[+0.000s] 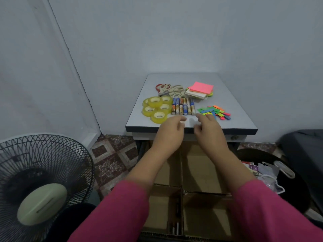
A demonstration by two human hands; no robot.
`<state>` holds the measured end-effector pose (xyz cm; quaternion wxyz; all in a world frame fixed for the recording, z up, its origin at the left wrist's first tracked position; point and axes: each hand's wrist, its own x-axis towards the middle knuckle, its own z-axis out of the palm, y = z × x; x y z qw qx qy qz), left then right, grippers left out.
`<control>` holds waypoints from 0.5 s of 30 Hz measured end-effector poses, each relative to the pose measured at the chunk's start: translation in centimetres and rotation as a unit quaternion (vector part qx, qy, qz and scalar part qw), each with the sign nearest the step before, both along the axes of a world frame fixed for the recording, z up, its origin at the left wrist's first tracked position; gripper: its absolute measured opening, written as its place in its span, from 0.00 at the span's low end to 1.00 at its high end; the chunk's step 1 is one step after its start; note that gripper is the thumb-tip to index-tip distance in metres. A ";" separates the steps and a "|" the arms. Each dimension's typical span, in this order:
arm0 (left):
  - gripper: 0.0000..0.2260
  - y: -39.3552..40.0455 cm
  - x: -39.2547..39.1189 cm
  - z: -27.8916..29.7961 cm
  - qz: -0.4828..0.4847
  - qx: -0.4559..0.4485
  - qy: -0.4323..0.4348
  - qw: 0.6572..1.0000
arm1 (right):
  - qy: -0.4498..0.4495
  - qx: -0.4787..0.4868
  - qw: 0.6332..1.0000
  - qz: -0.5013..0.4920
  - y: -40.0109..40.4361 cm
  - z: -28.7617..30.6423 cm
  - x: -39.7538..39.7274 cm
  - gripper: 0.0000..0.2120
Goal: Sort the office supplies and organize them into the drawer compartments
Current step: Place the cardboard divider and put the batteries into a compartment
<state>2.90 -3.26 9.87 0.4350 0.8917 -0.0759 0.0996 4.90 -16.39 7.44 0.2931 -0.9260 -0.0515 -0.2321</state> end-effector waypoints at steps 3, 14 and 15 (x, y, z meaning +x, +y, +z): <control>0.17 -2.0 3.6 0.4 0.012 0.087 -0.017 0.996 | 0.077 -0.041 0.996 -0.005 0.1 1.5 2.4 0.22; 0.15 -3.2 6.2 -0.3 0.029 0.253 -0.028 0.967 | 0.071 -0.071 0.995 0.024 -0.6 1.4 4.0 0.17; 0.14 -3.0 5.8 -0.5 0.024 0.240 -0.043 0.970 | 0.064 -0.065 0.996 0.024 -0.7 1.2 3.8 0.16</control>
